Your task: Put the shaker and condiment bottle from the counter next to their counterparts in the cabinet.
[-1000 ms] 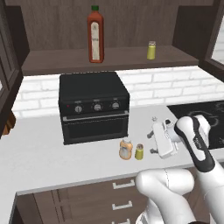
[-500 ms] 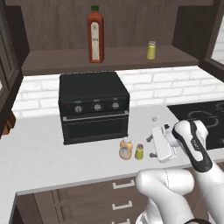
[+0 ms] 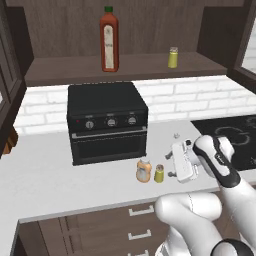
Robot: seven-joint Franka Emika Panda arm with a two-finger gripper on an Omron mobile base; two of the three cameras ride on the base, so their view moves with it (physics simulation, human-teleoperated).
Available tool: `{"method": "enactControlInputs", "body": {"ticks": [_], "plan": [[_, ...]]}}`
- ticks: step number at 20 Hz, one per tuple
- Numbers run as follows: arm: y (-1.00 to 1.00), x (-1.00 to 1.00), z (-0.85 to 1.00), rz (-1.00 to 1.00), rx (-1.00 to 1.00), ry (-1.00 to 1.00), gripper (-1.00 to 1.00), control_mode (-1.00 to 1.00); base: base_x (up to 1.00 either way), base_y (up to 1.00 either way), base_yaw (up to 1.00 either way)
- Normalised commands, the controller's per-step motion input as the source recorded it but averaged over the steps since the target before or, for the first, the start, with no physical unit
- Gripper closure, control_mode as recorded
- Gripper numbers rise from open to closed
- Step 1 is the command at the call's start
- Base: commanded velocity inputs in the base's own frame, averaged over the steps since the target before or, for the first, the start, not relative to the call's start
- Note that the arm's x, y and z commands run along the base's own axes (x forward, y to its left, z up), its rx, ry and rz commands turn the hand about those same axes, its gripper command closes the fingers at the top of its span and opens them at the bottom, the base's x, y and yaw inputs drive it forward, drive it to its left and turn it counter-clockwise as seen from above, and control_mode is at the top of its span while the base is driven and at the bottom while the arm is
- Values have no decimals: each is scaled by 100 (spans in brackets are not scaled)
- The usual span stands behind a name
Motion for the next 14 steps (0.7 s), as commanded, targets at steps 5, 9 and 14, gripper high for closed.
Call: {"method": "enactControlInputs", "body": {"ticks": [5, 9, 14], "plan": [[17, 2, -22, 0, 0, 0, -100, -100, 0, 0, 0], [5, 1, -5, 0, 0, -1, -100, -100, 0, 0, 0], [2, 0, -9, 0, 0, -3, -100, -100, 0, 0, 0]]}}
